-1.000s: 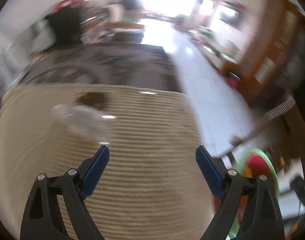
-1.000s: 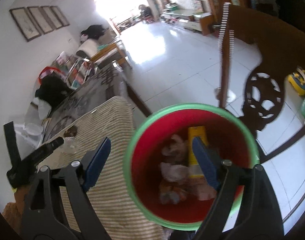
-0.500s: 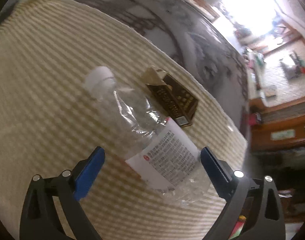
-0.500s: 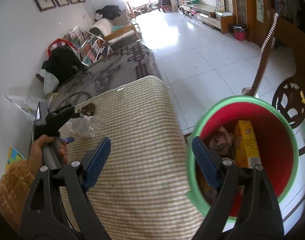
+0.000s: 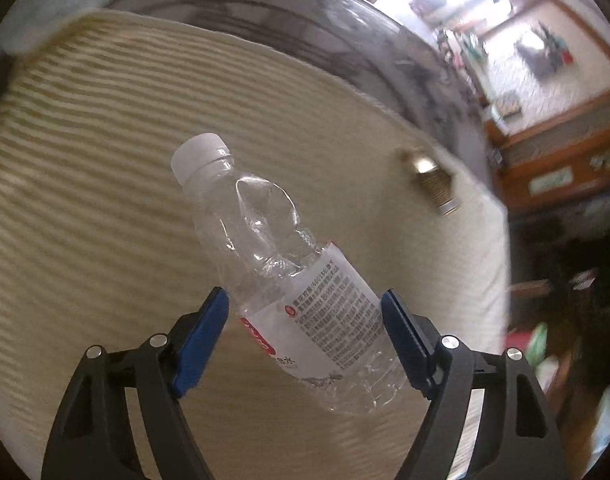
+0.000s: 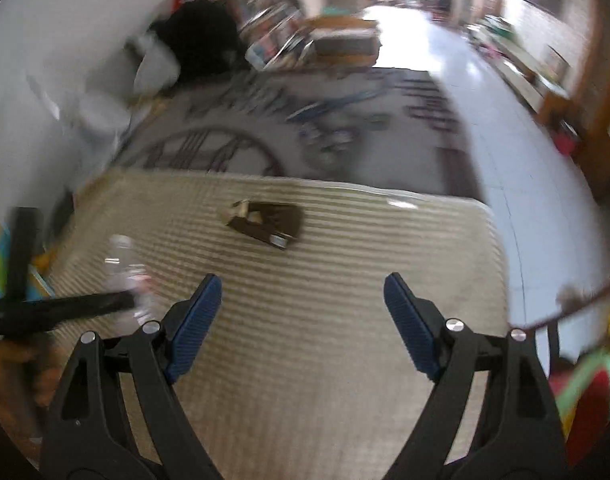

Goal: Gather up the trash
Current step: 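Grasp the clear plastic water bottle with the left tool while the right tool grasps the brown cigarette box, then carry the water bottle over the red bucket with the left tool while the right tool carries the cigarette box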

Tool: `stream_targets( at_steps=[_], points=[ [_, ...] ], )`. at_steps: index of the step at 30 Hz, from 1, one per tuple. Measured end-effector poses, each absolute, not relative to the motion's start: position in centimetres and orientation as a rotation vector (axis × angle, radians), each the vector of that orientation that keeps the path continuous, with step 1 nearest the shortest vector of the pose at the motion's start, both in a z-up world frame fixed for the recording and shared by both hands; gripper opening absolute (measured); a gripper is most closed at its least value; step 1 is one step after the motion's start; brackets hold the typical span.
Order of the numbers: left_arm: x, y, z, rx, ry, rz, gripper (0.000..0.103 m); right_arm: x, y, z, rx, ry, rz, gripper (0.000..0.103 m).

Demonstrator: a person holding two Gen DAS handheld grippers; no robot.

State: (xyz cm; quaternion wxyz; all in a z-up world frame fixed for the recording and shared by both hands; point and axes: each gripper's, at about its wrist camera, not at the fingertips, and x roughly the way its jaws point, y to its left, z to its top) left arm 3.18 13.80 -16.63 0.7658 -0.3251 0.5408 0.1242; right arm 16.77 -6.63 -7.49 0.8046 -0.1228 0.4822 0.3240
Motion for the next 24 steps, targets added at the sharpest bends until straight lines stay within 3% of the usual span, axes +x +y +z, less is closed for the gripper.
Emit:
stream_targets(
  at_steps=[8, 10, 12, 13, 15, 18, 24],
  points=[
    [-1.1, 16.8, -17.7, -0.718, 1.173, 0.247, 0.078, 20.0, 2.6, -14.1, -0.599, 1.097, 0.711, 0.081],
    [-1.1, 16.7, -17.9, -0.724, 1.167, 0.253, 0.083, 20.4, 3.0, -14.7, -0.621, 1.110, 0.689, 0.065],
    [-1.3, 16.8, -18.5, -0.749, 1.165, 0.278, 0.085, 20.5, 2.8, -14.8, -0.615, 1.117, 0.663, 0.034],
    [-1.7, 17.1, -18.5, -0.772, 1.166, 0.281, 0.085, 20.5, 2.5, -14.6, -0.586, 1.131, 0.678, 0.025],
    [-1.5, 17.2, -19.3, -0.823, 1.172, 0.290, 0.078, 20.0, 2.0, -13.7, -0.529, 1.126, 0.689, 0.015],
    [-1.7, 16.9, -19.0, -0.812, 1.155, 0.326, 0.070, 18.6, -0.1, -11.3, -0.393, 1.118, 0.718, 0.015],
    [-0.9, 14.4, -17.3, -0.707, 1.111, 0.323, 0.067, 13.3, -4.0, -7.4, -0.226, 1.068, 0.785, 0.015]
  ],
)
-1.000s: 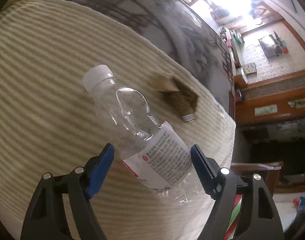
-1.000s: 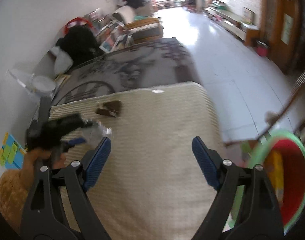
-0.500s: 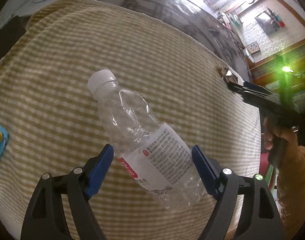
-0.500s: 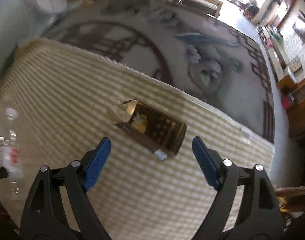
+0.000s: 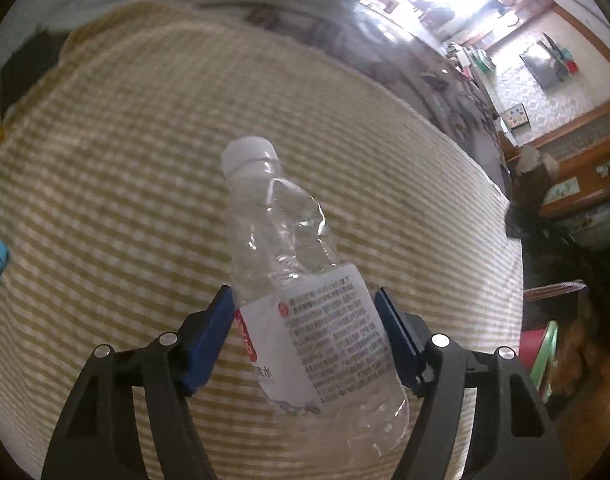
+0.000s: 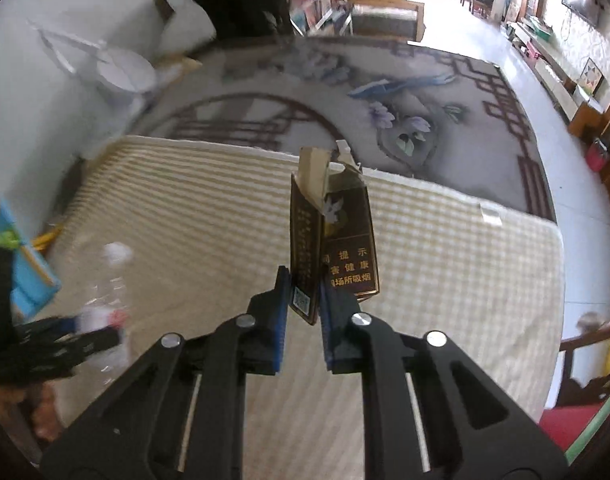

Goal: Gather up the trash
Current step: 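Carry the water bottle over the red bucket with the left tool while the right tool carries the cigarette box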

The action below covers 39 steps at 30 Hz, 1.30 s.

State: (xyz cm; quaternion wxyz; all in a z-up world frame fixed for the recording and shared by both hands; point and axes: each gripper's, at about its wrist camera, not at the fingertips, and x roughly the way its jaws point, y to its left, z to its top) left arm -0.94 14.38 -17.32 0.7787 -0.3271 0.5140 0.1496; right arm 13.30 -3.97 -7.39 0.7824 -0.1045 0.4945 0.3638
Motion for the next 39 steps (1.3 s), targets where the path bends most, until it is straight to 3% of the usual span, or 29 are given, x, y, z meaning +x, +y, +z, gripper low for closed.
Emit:
stream_targets(
  at_steps=[9, 22, 39],
  points=[
    [1.8, 8.5, -12.2, -0.480, 1.021, 0.295, 0.067, 8.7, -12.1, -4.5, -0.081, 0.979, 0.686, 0.015],
    [3.7, -2.8, -6.4, -0.382, 0.887, 0.272, 0.067, 7.0, -24.1, -1.5, 0.031, 0.895, 0.630, 0.015],
    [5.4, -17.3, -3.1, -0.260, 0.819, 0.150, 0.067, 5.9, -36.7, 0.2, 0.093, 0.807, 0.545, 0.015]
  ],
)
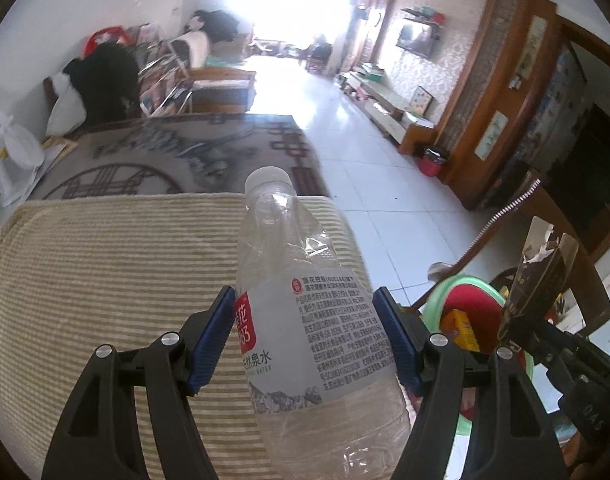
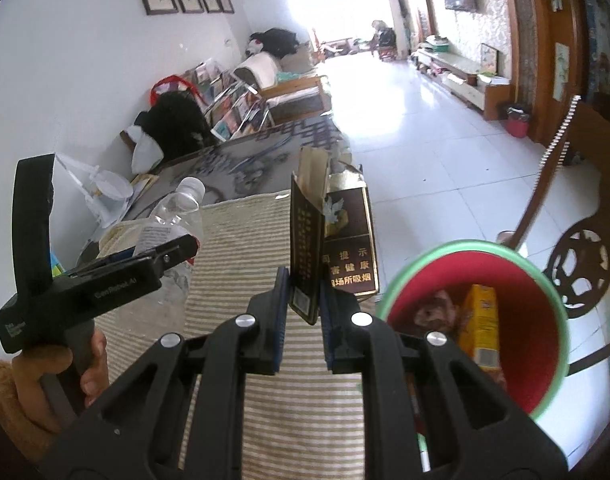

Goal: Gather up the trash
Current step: 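Carry the water bottle over the red bucket with the left tool while the right tool carries the cigarette box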

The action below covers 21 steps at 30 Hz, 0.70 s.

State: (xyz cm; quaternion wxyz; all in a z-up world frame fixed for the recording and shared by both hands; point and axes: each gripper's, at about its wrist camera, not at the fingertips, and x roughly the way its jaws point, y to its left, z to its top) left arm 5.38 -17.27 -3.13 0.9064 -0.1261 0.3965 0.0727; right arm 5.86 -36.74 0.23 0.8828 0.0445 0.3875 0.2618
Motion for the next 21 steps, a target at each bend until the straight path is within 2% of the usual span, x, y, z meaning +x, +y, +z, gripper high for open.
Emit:
stream_targets(
  at_steps=[10, 12, 14, 17, 21],
  points=[
    [6.4, -22.5, -2.0, -0.192, 0.806, 0.084, 0.065, 6.3, -41.0, -0.1, 0.137, 0.805, 0.477, 0.015],
    [6.7, -23.5, -1.7, -0.185, 0.802, 0.072, 0.055, 6.4, -41.5, 0.0, 0.142, 0.803, 0.465, 0.015],
    [7.0, -24.3, -1.4, -0.178, 0.799, 0.058, 0.055, 6.7, -42.3, 0.0, 0.151, 0.799, 0.450, 0.015],
    [7.6, -25.4, -1.2, -0.169, 0.797, 0.032, 0.042, 7.1, -43.5, -0.2, 0.161, 0.798, 0.424, 0.015],
    [8.6, -25.3, -2.4, -0.185, 0.854, 0.016, 0.040, 7.6, -45.1, -0.8, 0.184, 0.813, 0.392, 0.015]
  ],
)
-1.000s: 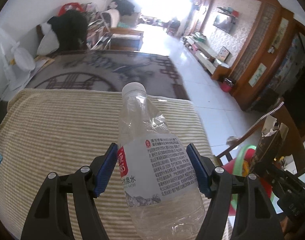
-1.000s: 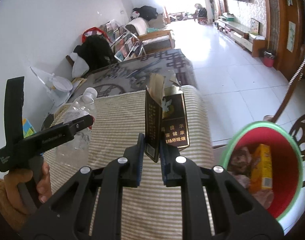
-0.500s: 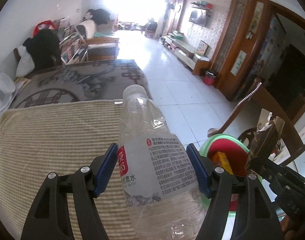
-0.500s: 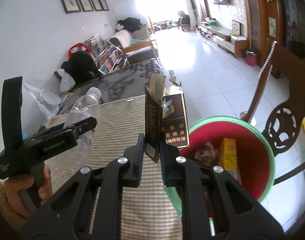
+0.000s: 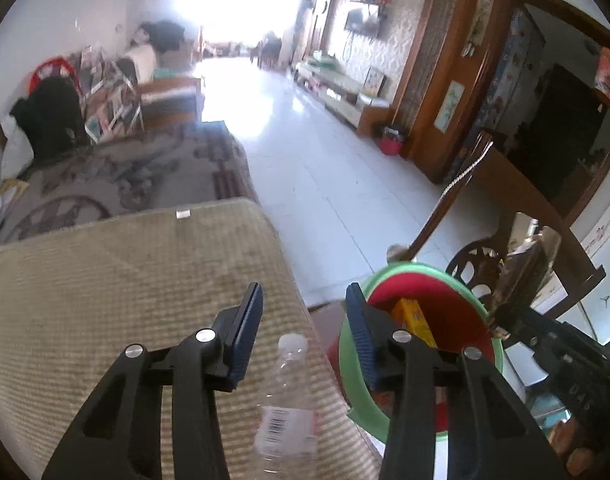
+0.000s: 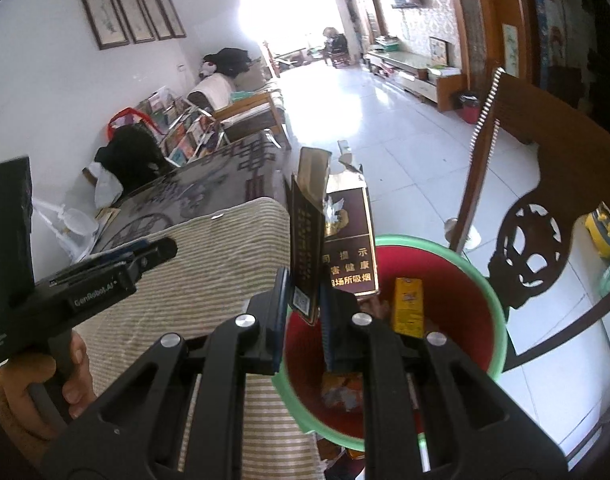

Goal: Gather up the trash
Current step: 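Carry the water bottle over the red bucket with the left tool while the right tool carries the cigarette box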

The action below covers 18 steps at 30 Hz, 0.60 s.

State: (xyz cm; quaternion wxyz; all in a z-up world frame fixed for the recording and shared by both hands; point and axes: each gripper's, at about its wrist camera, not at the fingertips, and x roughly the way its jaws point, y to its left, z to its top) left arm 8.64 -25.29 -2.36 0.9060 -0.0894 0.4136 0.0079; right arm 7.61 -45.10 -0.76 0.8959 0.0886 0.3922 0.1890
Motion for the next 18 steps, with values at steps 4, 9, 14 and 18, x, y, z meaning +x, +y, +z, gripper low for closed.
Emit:
stream_targets(
  at_steps=[4, 9, 14, 18],
  points=[
    [8.4, -24.6, -3.9, -0.168, 0.917, 0.002, 0.045, 7.9, -46.6, -1.4, 0.201, 0.828, 0.357, 0.015],
    [6.8, -26.1, -7.6, -0.094, 1.059, -0.048, 0.072, 8.4, -47.6, -2.3, 0.233, 0.850, 0.340, 0.015],
    [7.2, -26.3, -12.9, -0.081, 1.246, -0.016, 0.073, 8.8, -47.1, -2.7, 0.236, 0.867, 0.358, 0.015],
    [7.3, -26.1, -15.1, -0.150, 1.294, -0.068, 0.058, 8.7, -46.5, -2.8, 0.220, 0.876, 0.379, 0.015]
  ],
)
